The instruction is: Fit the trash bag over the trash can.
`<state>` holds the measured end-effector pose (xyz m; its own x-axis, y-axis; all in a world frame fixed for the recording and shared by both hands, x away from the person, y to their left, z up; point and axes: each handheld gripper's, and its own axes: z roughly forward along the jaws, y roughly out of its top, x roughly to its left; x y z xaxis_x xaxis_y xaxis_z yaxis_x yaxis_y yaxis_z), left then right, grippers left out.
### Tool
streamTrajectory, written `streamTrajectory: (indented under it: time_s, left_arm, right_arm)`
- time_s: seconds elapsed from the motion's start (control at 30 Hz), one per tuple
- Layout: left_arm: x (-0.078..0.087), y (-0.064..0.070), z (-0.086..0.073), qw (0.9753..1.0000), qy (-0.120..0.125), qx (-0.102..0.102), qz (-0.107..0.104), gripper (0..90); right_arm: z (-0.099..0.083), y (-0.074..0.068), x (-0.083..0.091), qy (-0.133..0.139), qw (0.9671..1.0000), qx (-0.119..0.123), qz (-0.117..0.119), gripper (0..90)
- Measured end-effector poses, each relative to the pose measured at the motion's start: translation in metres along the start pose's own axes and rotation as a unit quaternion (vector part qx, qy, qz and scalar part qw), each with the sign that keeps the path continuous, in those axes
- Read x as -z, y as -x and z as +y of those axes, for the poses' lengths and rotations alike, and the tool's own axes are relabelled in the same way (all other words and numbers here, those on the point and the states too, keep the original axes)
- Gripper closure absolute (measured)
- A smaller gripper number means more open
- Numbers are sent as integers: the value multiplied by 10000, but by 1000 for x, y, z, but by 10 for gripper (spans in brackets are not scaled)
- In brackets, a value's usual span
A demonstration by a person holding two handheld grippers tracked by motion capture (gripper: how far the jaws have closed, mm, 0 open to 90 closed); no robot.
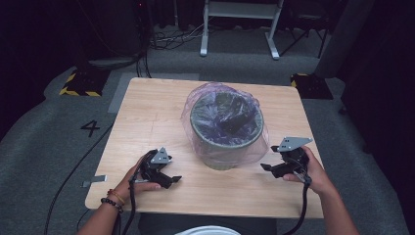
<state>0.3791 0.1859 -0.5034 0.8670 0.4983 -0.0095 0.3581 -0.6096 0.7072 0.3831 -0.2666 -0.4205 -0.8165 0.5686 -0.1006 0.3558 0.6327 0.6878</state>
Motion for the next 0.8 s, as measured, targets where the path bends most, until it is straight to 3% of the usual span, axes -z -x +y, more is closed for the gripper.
streamTrajectory:
  time_s: [0.2,0.8]
  left_arm:
    - [0,0,0,10000,3,-3,0,136]
    - [0,0,0,10000,3,5,1,136]
  right_arm:
    - [-7,-1,-7,-96,9999,-81,52,216]
    - [-29,-8,-31,-459,9989,-26,80,216]
